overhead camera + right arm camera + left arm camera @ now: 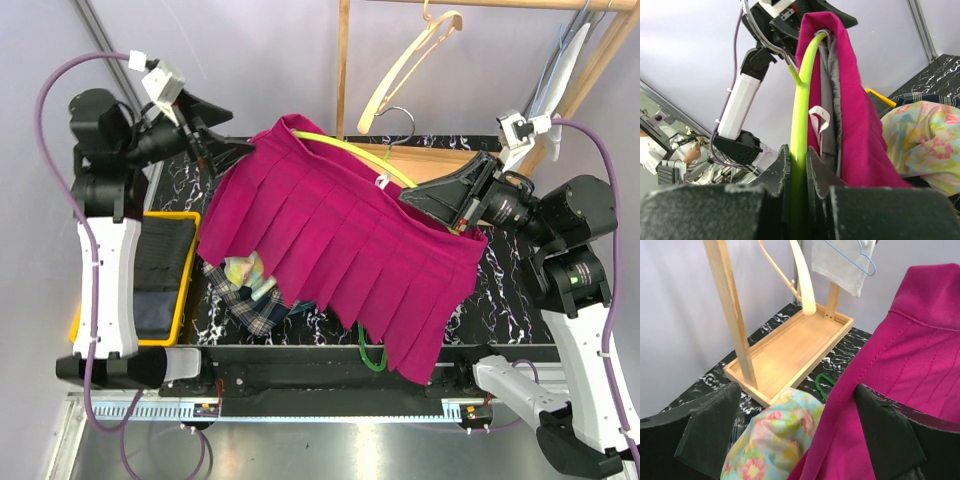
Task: Remove the skirt from the hanger
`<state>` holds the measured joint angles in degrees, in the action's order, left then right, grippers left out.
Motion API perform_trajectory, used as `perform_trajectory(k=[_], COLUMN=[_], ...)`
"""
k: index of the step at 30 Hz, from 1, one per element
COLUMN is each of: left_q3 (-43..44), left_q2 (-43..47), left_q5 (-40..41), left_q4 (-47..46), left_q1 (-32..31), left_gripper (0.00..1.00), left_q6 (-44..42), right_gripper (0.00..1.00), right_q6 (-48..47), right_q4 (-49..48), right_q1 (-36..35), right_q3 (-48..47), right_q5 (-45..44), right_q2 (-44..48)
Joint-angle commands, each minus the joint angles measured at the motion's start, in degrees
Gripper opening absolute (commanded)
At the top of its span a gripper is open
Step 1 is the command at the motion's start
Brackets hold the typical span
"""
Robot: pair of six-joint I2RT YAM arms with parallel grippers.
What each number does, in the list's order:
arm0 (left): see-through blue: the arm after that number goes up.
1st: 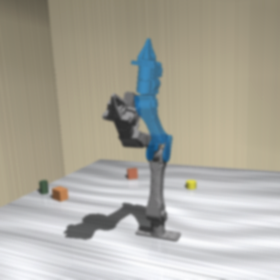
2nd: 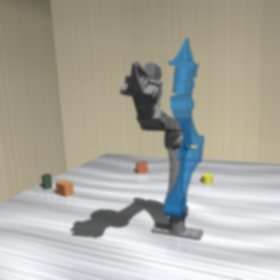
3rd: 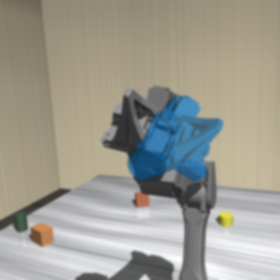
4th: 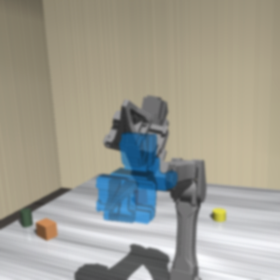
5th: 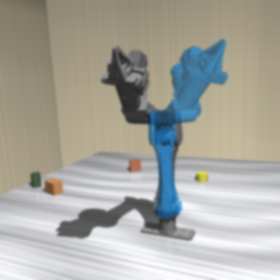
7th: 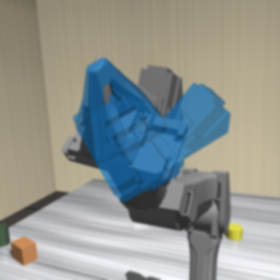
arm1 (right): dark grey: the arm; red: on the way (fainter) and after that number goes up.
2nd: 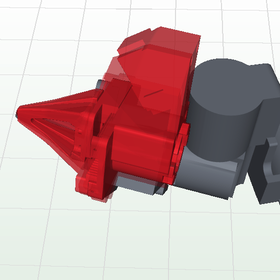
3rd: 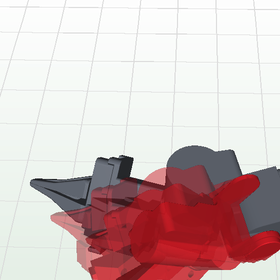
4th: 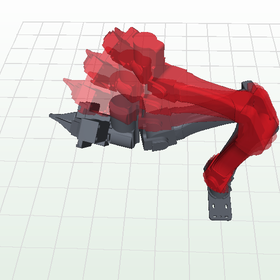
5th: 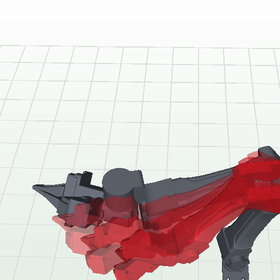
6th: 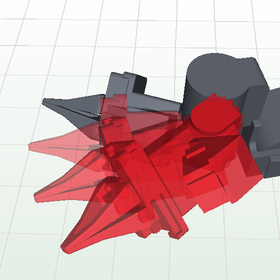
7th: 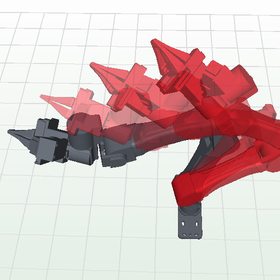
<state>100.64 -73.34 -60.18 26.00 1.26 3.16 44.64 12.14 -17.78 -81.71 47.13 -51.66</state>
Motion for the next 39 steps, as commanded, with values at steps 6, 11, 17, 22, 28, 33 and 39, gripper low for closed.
perform_trajectory(k=[6,11,17,22,28,33,39], left_q3=[3.51,4.04,3.42,2.28,-2.55,-3.26,-1.59], left_q2=[-1.72,-0.75,0.57,0.83,1.27,2.32,0.92], left_q5=[-1.95,-5.55,-8.11,-8.37,-8.72,-6.53,-5.56], left_q4=[-5.87,-8.94,-19.05,-22.22,-23.37,-14.49,-19.32], left_q1=[-8.54,-9.96,-10.05,-9.96,-10.05,-9.35,-7.50], left_gripper=[0.93,0.99,0.95,0.89,0.87,0.88,0.92], left_q6=[6.94,12.82,23.99,26.64,26.64,15.83,19.52], right_gripper=[0.00,0.00,0.00,0.00,0.00,0.00,0.00], right_q6=[4.93,4.40,4.49,3.61,3.43,3.61,4.66], right_q4=[-11.61,-11.61,-11.53,-10.74,-11.00,-10.82,-11.61], right_q1=[0.11,0.03,0.11,0.11,0.11,0.11,0.11], right_q3=[-0.20,0.85,2.78,3.49,2.96,1.91,2.26], right_q5=[2.00,2.17,2.26,2.26,2.08,2.52,3.14], right_q2=[0.77,0.68,1.03,1.47,1.30,0.95,1.21])
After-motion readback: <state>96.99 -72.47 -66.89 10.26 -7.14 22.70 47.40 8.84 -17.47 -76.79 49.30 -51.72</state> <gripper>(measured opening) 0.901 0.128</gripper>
